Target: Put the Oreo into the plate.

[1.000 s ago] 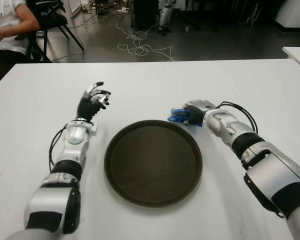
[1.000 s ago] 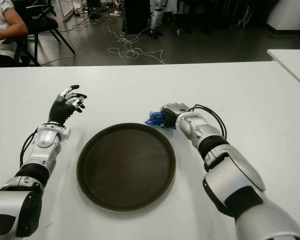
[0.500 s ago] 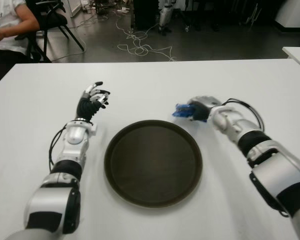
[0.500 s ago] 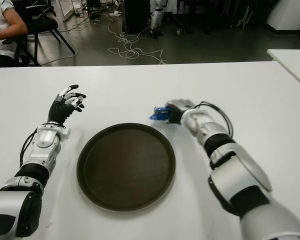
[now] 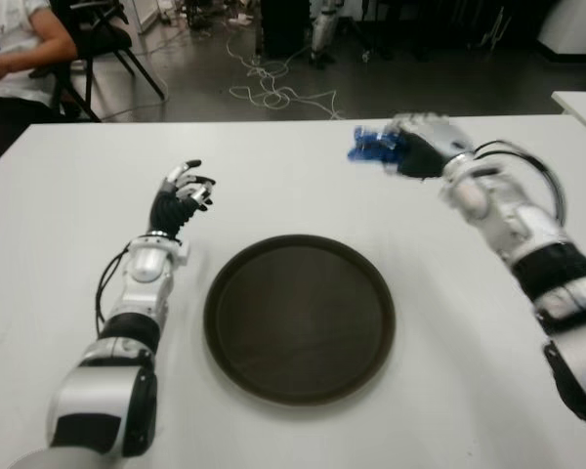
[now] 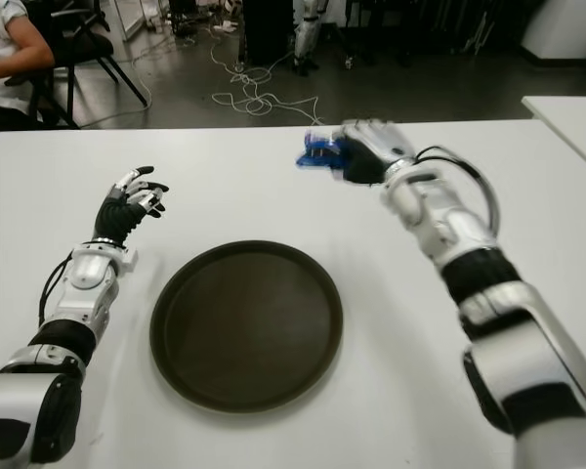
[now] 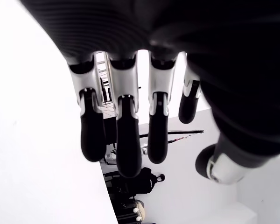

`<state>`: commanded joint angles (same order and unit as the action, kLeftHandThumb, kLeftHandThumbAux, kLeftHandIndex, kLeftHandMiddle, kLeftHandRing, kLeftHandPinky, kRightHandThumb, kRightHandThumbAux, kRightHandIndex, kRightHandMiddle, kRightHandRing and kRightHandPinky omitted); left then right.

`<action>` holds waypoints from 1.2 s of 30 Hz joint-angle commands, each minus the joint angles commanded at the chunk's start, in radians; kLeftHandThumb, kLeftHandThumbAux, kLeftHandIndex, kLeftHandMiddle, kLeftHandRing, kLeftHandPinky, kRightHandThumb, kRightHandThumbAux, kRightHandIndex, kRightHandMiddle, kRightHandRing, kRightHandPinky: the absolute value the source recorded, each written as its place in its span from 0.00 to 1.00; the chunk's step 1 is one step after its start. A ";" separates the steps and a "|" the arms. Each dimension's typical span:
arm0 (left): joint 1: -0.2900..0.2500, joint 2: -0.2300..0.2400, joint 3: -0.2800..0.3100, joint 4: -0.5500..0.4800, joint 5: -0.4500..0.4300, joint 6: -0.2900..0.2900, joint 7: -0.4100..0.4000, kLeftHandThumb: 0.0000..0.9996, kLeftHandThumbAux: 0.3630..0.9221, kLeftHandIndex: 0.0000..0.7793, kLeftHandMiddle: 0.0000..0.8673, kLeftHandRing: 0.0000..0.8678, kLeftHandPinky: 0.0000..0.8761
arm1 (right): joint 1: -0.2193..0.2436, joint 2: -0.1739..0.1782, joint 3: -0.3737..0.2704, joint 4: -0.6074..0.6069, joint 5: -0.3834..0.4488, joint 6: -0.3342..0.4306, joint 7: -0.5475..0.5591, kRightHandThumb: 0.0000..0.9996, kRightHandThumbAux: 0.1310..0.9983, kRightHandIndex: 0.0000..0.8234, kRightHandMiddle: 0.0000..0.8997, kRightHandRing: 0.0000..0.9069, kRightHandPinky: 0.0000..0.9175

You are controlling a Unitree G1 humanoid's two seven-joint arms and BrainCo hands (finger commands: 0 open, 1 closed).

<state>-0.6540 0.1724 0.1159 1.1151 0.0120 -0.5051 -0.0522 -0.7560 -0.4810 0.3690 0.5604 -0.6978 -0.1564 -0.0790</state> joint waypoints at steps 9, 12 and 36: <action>0.000 -0.001 0.003 -0.004 0.000 0.007 0.000 1.00 0.50 0.25 0.45 0.60 0.54 | 0.074 0.001 -0.036 -0.171 -0.046 0.095 -0.044 0.69 0.70 0.52 0.79 0.78 0.74; -0.001 -0.001 0.005 -0.002 -0.001 0.011 -0.002 1.00 0.50 0.25 0.45 0.60 0.55 | 0.113 0.019 -0.033 -0.264 -0.075 0.146 -0.036 0.69 0.70 0.52 0.80 0.78 0.74; 0.002 -0.005 0.008 -0.013 0.001 0.012 -0.010 1.00 0.50 0.24 0.45 0.60 0.55 | 0.243 0.147 0.222 -0.344 -0.009 -0.108 0.299 0.69 0.69 0.52 0.75 0.74 0.70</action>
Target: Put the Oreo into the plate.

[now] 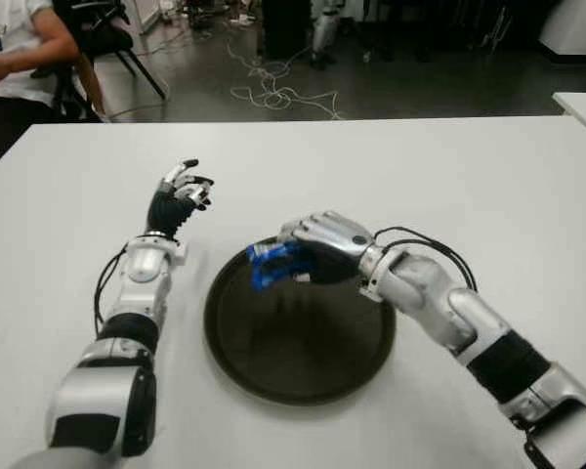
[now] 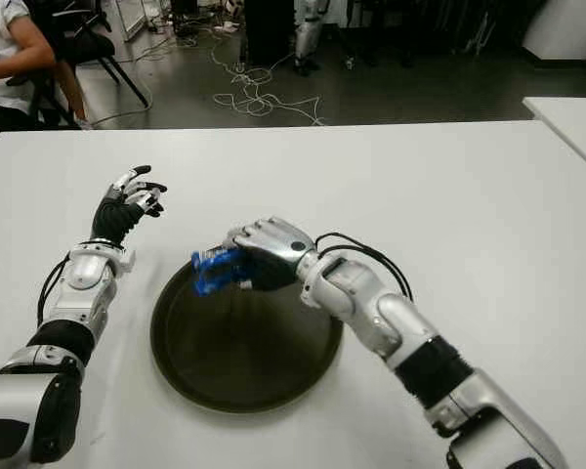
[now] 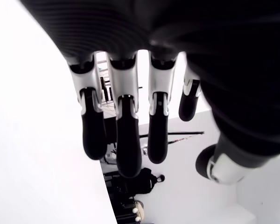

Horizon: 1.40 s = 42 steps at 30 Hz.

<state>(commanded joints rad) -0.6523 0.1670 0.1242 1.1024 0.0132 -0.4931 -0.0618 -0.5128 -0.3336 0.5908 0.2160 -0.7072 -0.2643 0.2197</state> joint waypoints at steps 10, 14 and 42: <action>0.000 0.000 -0.002 0.000 0.005 -0.006 0.009 1.00 0.50 0.24 0.44 0.60 0.59 | -0.015 0.041 -0.017 0.073 0.034 -0.042 0.026 0.69 0.69 0.52 0.76 0.75 0.72; 0.001 0.001 -0.003 -0.001 0.008 -0.007 0.010 1.00 0.50 0.23 0.44 0.60 0.60 | -0.013 0.044 -0.024 0.080 0.040 -0.054 0.036 0.69 0.69 0.52 0.77 0.76 0.72; 0.002 0.003 0.000 0.000 0.005 -0.006 0.017 1.00 0.50 0.22 0.45 0.58 0.49 | -0.025 0.023 -0.025 0.026 -0.038 0.038 0.128 0.03 0.74 0.03 0.02 0.02 0.02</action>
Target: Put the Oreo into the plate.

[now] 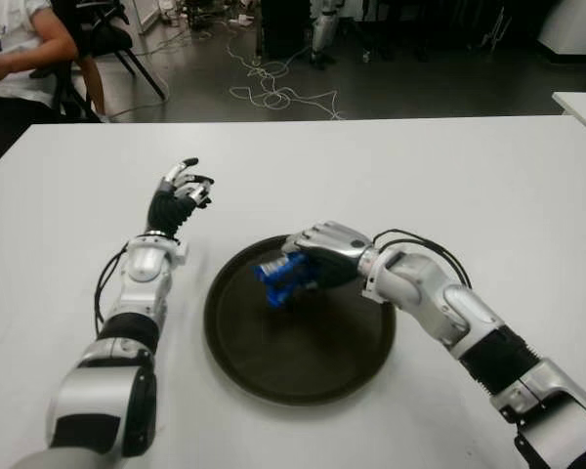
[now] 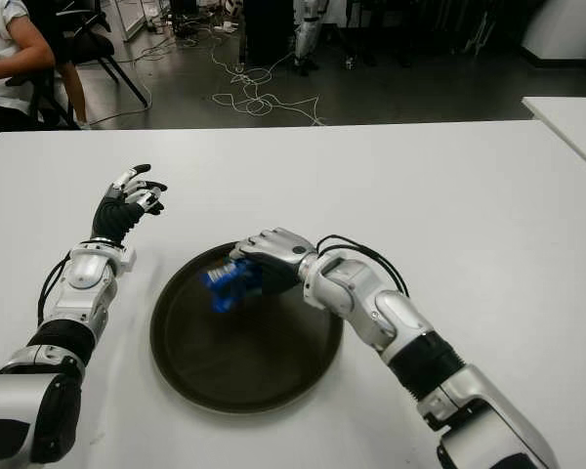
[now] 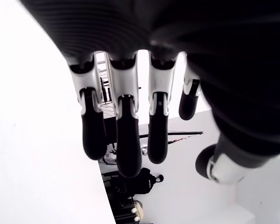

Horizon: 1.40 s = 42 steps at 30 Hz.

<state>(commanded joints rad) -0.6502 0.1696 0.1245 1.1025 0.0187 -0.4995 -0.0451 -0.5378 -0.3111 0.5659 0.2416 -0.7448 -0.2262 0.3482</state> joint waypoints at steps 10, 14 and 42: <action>-0.005 -0.005 0.004 0.008 -0.009 0.001 -0.007 1.00 0.50 0.23 0.45 0.58 0.48 | -0.037 -0.039 -0.078 0.060 0.071 -0.038 -0.015 0.00 0.64 0.00 0.00 0.00 0.00; -0.005 -0.008 0.008 0.006 -0.016 0.001 -0.016 1.00 0.50 0.23 0.44 0.58 0.49 | -0.070 -0.062 -0.130 0.103 0.106 -0.077 -0.040 0.00 0.62 0.00 0.00 0.00 0.00; -0.003 -0.007 -0.007 -0.003 0.004 0.013 -0.004 1.00 0.50 0.23 0.45 0.59 0.56 | 0.171 0.188 -0.646 0.407 0.751 -0.355 -0.353 0.03 0.75 0.18 0.30 0.32 0.38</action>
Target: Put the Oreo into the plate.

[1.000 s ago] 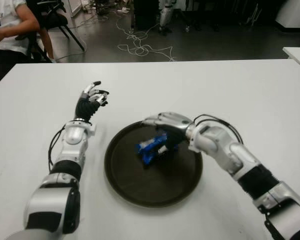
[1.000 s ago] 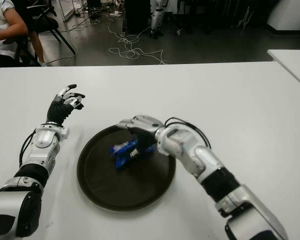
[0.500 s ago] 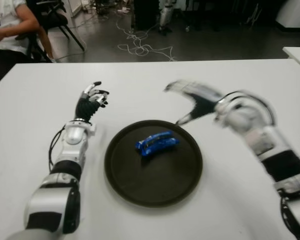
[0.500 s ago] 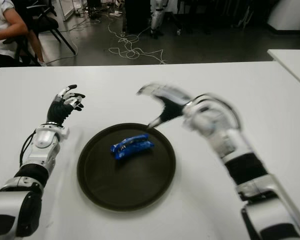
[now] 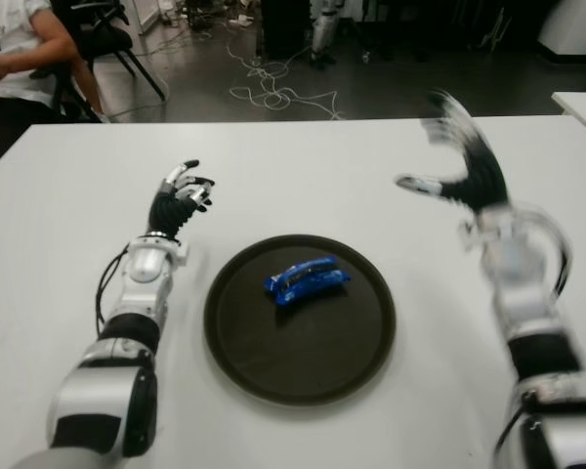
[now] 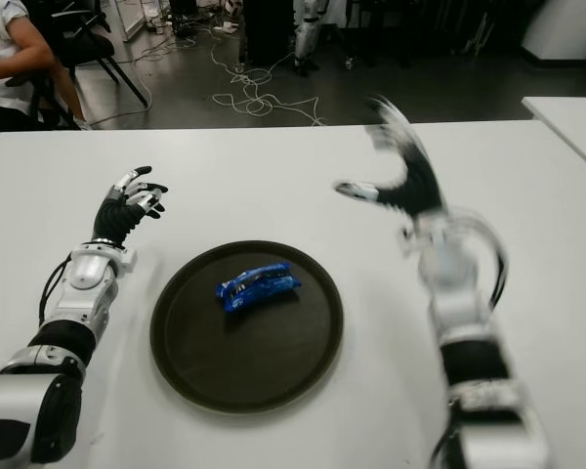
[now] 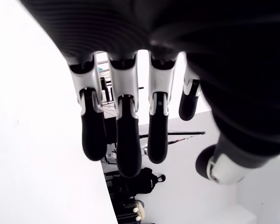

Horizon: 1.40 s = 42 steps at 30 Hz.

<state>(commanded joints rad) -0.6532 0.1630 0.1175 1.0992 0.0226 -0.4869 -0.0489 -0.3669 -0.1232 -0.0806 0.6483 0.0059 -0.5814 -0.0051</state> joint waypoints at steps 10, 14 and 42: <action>0.008 -0.010 0.005 -0.012 -0.017 0.007 -0.023 1.00 0.50 0.24 0.44 0.60 0.57 | -0.131 0.026 -0.055 0.211 0.024 0.059 -0.058 0.06 0.72 0.23 0.34 0.36 0.40; 0.007 -0.011 0.005 -0.017 -0.018 0.013 -0.028 1.00 0.50 0.24 0.44 0.60 0.57 | -0.182 -0.002 -0.050 0.332 -0.006 0.060 -0.072 0.05 0.70 0.22 0.32 0.34 0.38; 0.001 -0.004 -0.009 -0.005 -0.003 0.018 -0.023 1.00 0.50 0.22 0.44 0.59 0.55 | -0.252 -0.017 -0.020 0.371 -0.072 0.053 -0.137 0.00 0.73 0.20 0.29 0.32 0.39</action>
<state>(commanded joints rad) -0.6517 0.1592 0.1090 1.0940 0.0199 -0.4685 -0.0718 -0.6185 -0.1402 -0.1006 1.0190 -0.0657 -0.5287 -0.1419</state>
